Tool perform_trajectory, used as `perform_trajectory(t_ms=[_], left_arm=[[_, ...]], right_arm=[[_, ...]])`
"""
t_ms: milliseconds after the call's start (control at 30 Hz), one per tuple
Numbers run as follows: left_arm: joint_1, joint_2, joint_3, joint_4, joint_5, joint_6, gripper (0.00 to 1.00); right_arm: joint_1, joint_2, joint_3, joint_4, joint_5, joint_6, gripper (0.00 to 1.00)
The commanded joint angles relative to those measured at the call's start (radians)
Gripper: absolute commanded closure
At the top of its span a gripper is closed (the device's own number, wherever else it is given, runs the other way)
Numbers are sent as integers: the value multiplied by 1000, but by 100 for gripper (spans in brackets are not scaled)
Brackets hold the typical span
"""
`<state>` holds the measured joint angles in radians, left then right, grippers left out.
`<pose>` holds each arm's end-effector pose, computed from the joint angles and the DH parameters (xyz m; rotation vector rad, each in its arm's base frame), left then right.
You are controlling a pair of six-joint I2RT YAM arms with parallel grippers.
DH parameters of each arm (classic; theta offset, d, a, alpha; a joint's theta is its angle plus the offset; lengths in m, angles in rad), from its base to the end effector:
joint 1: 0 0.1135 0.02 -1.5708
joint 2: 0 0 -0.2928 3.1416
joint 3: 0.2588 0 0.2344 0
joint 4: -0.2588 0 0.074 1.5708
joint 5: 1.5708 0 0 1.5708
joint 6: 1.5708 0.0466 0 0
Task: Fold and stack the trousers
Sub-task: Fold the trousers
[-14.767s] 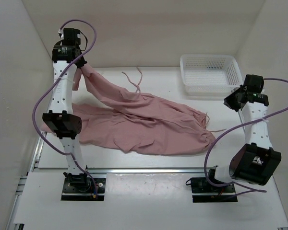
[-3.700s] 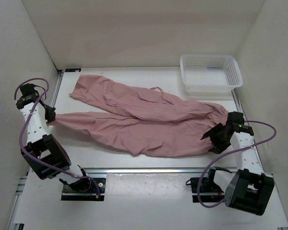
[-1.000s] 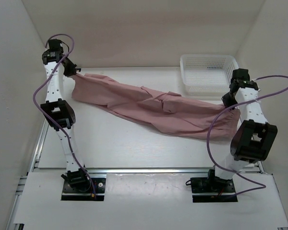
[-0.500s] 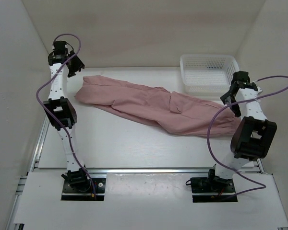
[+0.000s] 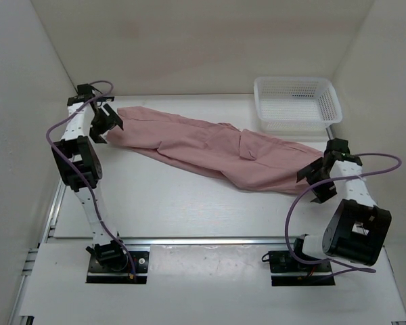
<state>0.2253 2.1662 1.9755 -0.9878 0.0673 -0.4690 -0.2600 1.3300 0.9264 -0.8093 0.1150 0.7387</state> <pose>0.4531 0.1006 0.2605 -0.9203 2.5979 -0.1587 0.2153 -0.0628 0.2514 1.3503 2.4153 -0.0361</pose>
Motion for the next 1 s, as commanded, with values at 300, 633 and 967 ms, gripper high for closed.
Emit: perform_trajectory(t_ms=[300,633,967], left_arm=[[-50,213,94,20,120,-71,8],[-50,339,267,20,129,-99,90],[48,200,474,-38,110,-69,90]], right_arm=[[-31,96,-40,176,-34,27,18],[-79,365,78,292,-31,47,55],[-93,244,287,151,-15,10,100]])
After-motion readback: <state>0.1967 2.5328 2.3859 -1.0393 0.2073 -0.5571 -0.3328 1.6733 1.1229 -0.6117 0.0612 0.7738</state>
